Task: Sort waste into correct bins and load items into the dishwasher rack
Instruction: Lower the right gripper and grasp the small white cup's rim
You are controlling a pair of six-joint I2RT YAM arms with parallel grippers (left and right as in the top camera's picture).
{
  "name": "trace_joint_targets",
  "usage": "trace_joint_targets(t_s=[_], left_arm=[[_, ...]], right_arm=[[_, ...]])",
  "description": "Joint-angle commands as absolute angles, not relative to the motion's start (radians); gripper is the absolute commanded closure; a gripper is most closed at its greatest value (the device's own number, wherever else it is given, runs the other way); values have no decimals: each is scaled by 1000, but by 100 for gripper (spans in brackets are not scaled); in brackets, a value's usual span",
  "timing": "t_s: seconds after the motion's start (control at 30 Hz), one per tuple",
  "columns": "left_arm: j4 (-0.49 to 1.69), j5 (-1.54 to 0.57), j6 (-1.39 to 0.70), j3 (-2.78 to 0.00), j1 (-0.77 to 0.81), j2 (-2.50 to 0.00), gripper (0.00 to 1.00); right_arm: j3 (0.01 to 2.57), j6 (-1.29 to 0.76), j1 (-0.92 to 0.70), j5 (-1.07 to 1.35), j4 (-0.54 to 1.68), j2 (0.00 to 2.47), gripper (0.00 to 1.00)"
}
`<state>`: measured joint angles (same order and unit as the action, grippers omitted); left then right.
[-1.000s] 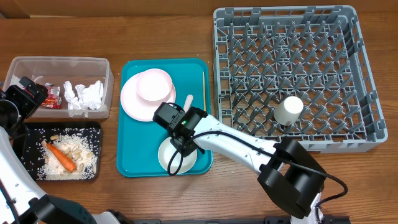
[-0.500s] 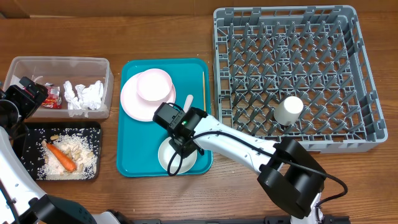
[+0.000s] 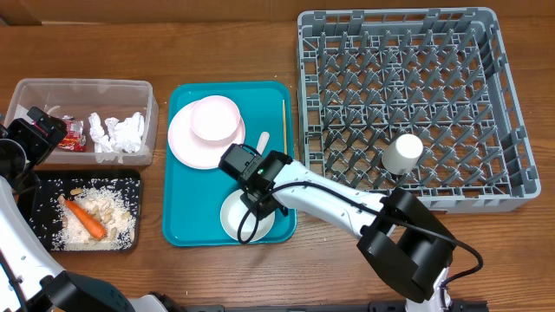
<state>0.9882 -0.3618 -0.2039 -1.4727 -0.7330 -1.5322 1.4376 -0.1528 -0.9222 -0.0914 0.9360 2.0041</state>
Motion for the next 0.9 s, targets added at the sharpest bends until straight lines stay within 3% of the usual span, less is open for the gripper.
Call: trace_joint_targets(t_s=[0.0,0.73,0.87], left_arm=[[990,-355,-210,-1496,-733,-1533,0],[990,-355,-210,-1496,-733,-1533,0],[990,-355,-210,-1496,-733,-1533,0]], right_arm=[[1435,-147,-899,-104,936,2009,67],[1443,-148,-868,-58,928,2009,68],[1451,-148,-868,-58,932,2009,78]])
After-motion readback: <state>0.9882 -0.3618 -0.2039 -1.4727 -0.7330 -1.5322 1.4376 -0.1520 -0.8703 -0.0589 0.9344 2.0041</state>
